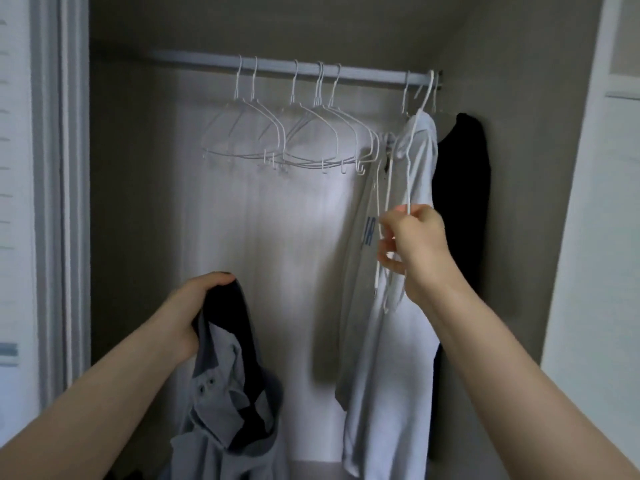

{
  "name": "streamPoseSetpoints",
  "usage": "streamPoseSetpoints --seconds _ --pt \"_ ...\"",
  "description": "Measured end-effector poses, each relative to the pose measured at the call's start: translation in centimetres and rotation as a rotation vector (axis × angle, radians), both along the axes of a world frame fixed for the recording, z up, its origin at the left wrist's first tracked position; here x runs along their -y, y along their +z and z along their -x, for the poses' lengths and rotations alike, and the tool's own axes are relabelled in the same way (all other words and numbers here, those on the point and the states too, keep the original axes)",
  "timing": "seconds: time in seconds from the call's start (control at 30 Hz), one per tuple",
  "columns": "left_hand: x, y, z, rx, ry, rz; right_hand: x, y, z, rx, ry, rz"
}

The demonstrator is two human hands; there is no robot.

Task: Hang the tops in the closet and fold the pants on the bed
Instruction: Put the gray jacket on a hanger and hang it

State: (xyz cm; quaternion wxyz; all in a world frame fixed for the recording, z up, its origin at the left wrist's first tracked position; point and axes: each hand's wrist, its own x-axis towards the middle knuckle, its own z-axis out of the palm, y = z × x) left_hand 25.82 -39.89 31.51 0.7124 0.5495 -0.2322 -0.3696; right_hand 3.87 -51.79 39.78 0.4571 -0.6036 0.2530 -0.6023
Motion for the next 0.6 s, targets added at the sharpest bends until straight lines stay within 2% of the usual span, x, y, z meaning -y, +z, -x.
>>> streamPoseSetpoints --seconds 0.1,0.17,0.23,0.33,0.5,0.6 --pt "-0.7 -0.8 1.2 0.080 0.016 -0.025 0.0 -2.0 0.2 -0.062 0.136 -0.205" --pt "-0.9 -1.2 1.7 0.180 0.060 -0.032 0.7 -3.1 0.8 -0.100 0.097 -0.277" --pt "-1.0 -1.7 1.9 0.289 0.115 -0.045 1.1 -5.2 1.3 -0.236 0.032 -0.254" --pt "-0.9 -2.5 1.2 0.442 0.165 -0.082 0.4 -8.2 2.0 -0.404 0.056 -0.172" --pt "0.3 -3.2 -0.4 0.790 0.165 -0.200 -1.9 -9.0 3.3 -0.483 0.086 -0.047" --pt "0.9 -3.5 -0.7 0.995 0.211 -0.285 -2.8 -8.3 4.7 -0.515 0.111 -0.069"
